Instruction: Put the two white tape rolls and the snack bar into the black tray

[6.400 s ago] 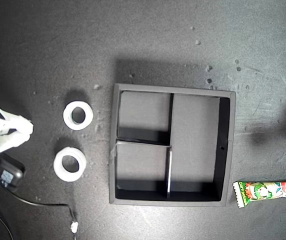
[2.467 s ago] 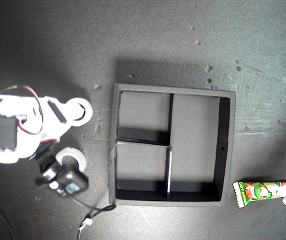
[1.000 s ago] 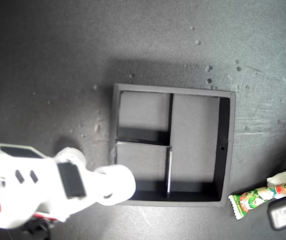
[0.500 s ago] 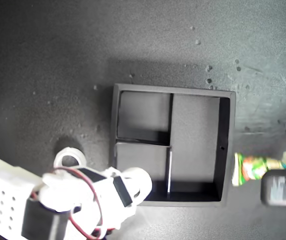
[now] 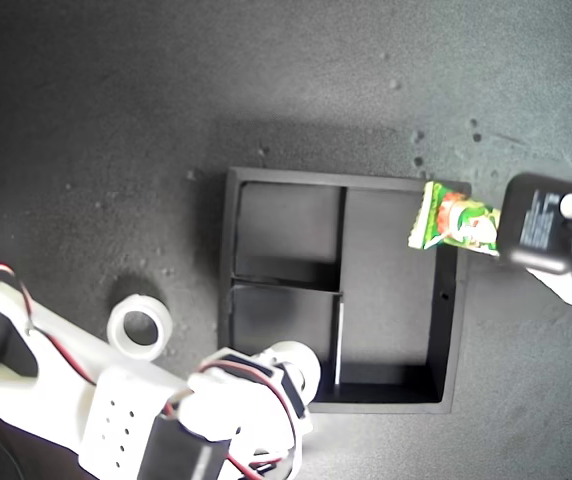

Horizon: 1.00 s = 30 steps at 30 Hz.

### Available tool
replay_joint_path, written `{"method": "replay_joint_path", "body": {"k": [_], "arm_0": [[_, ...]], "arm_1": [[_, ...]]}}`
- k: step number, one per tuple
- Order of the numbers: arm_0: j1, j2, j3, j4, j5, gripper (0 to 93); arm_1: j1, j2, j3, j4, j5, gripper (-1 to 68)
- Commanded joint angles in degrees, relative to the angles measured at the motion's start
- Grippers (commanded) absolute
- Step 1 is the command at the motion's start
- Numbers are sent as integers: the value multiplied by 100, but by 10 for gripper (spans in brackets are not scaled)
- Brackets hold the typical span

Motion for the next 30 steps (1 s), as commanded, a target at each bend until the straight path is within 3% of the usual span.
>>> {"method": "replay_joint_path", "body": {"k": [1, 3, 10, 15, 24, 30], "arm_0": [[-79, -79, -404, 105, 53, 2], [-88, -141, -378, 105, 9, 2], [-70, -193, 105, 105, -185, 1], [-18, -378, 79, 105, -202, 13], [149, -343, 457, 105, -396, 156], [105, 97, 729, 114, -439, 163]], "arm_1": [[-158, -817, -2057, 2136, -1951, -3], [-193, -1283, -2751, 2813, -2505, -3], [-141, -1292, -3217, 2725, -3964, -3], [-202, -1292, -3357, 2250, -5309, -3], [-185, -1292, -2944, 932, -6302, -3], [-334, -1564, -2716, 97, -6741, -3]]}}
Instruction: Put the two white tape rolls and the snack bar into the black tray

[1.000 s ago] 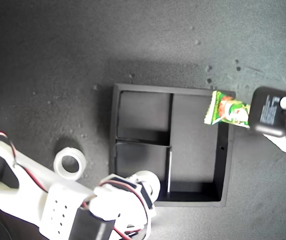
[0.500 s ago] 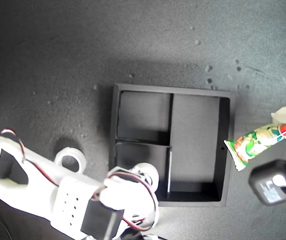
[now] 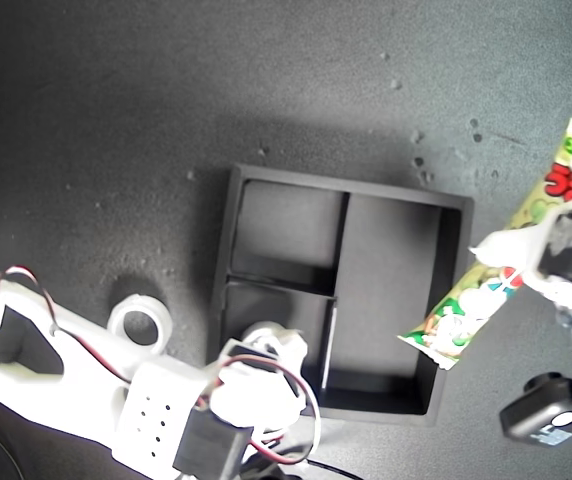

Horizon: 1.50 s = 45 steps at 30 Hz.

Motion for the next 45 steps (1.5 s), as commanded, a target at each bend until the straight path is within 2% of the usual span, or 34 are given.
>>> {"method": "replay_joint_path", "body": {"k": [1, 13, 16, 19, 22, 26, 31, 37, 43, 44, 45], "arm_0": [[-35, 729, 114, 105, -26, 162], [-1046, 4113, 1002, 105, 492, 121], [-1248, 5168, 2259, 105, 334, 121], [-1327, 6451, 4324, 97, -255, 120], [-976, 7383, 6284, -44, -1002, 122], [-44, 7901, 8183, -1371, -1811, 129], [721, 7559, 9360, -2742, -2663, 149], [1072, 7119, 10292, -4157, -3199, 167], [1090, 6680, 10556, -4579, -3349, 175], [1063, 6583, 10556, -4605, -3357, 176], [1046, 6478, 10556, -4649, -3357, 177]], "arm_1": [[-123, -62, -9, -439, -264, -3], [-562, -967, -53, -1336, -387, -3], [-686, -1389, -334, -1354, -290, -3], [-738, -1731, -571, -1354, -237, -3], [-729, -1846, -554, -1380, -211, -3], [-703, -1854, -457, -1397, -211, -2], [-694, -1863, -404, -1415, -185, -2], [-694, -1872, -387, -1415, -167, -2], [-650, -1898, -290, -1397, -70, 4], [-650, -1898, -290, -1371, -35, 66], [-677, -1907, -299, -1336, -26, 162]]}}
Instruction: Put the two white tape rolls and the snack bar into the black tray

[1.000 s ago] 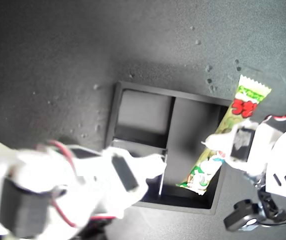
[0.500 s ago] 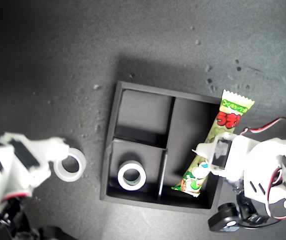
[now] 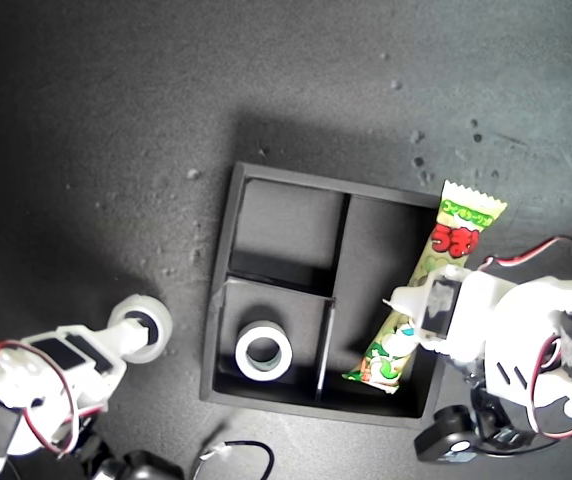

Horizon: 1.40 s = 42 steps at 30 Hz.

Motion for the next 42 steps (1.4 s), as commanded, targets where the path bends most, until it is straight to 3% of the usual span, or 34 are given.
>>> {"method": "replay_joint_path", "body": {"k": [1, 3, 10, 17, 19, 22, 26, 33, 39, 42], "arm_0": [[-9, -229, -9, -176, -35, 178], [-88, -501, 0, -308, -9, 178], [-369, -1327, -62, -650, -229, 123], [-580, -932, -62, -501, 105, 2], [-606, -545, -114, -176, 211, 2], [-650, 167, -378, 483, 422, 2], [-782, 817, -1424, 1670, 826, 1], [-1608, 510, -4175, 3261, 2171, 1], [-2232, -1345, -7400, 4421, 3278, 1], [-2391, -2303, -8561, 4579, 3612, 1]], "arm_1": [[-18, 44, -70, 79, 97, 251], [-132, 9, -211, 360, 70, 339], [-396, 9, -1107, 1424, 70, 367], [-202, 9, -3964, 3111, -246, 366], [-88, 9, -4834, 3568, -44, 351], [167, 562, -4711, 3718, 712, 198], [308, 1547, -3340, 3718, 1960, 53], [237, 2733, -1521, 3718, 3604, 12], [264, 4737, 879, 3700, 4755, -4], [220, 5722, 2347, 3261, 5115, -4]]}}
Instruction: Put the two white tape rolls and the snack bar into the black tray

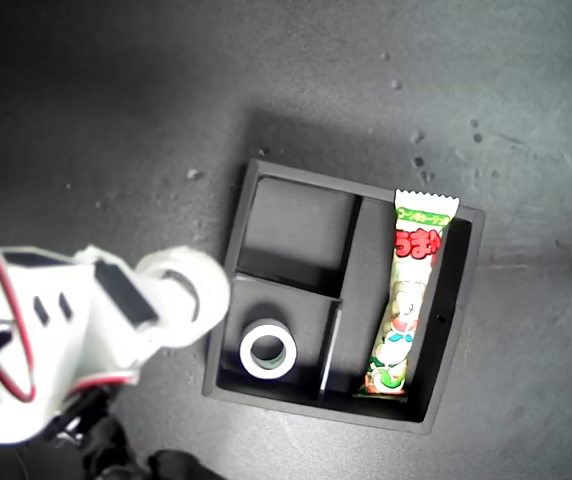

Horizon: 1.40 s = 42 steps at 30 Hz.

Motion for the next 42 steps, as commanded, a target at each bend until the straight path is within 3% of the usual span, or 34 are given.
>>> {"method": "replay_joint_path", "body": {"k": [1, 8, 15, 20, 23, 31, 36, 42], "arm_0": [[-211, -984, -1740, 167, 404, 1], [-536, -3349, -3744, 193, 888, 1], [-650, -4526, -3911, 202, 598, 1], [-694, -5520, -4667, 211, 492, 1], [-677, -5810, -4711, 211, 387, 4], [-343, -5801, -4632, 211, 149, 230], [-378, -5159, -4509, 220, 255, 246], [-483, -3507, -3911, 220, 694, 246]], "arm_1": [[-18, 1116, 1723, -580, 422, -5], [-176, 3981, 5563, -2751, 642, -6], [-211, 6214, 8438, -3999, 624, -6], [-211, 7822, 9967, -4148, 791, -6], [-237, 7831, 10415, -4421, 826, -6], [-79, 7831, 10591, -4447, 255, -5], [185, 7831, 10600, -3533, 308, -4], [396, 7831, 10600, -3146, 536, -4]]}}
